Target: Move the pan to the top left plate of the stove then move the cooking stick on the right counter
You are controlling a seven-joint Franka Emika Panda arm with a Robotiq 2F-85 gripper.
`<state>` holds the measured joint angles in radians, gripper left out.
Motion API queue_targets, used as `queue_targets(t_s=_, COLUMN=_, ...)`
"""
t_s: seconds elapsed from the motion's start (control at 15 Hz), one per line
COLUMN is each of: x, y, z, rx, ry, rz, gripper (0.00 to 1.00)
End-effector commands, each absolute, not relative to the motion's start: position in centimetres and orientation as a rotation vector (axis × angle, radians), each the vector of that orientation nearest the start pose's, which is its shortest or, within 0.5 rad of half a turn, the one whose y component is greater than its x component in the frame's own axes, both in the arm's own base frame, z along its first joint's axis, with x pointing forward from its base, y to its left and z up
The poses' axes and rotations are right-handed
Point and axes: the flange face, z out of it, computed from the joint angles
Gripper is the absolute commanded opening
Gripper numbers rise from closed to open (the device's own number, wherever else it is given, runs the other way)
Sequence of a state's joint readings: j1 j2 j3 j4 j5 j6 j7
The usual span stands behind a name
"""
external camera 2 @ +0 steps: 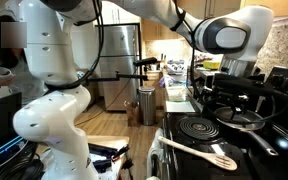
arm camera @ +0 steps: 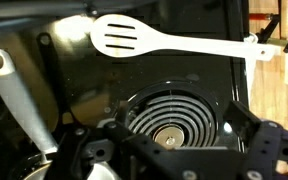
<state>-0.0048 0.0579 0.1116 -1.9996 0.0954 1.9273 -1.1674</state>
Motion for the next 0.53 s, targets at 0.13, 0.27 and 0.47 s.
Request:
queue_targets(t_s=0.13, x=54.9, y=6.0, z=42.1, rx=-2.639, ry=-1.606, rz=0.081, gripper=1.00)
queue_targets(t_s=0.27, x=54.1, y=6.0, z=42.2, rx=-2.748, ry=-1.501, rz=0.064, gripper=1.00)
queue_targets(t_s=0.47, x=52.4, y=6.8, z=41.4, rx=-2.883, ry=-1.277, rz=0.068, gripper=1.00)
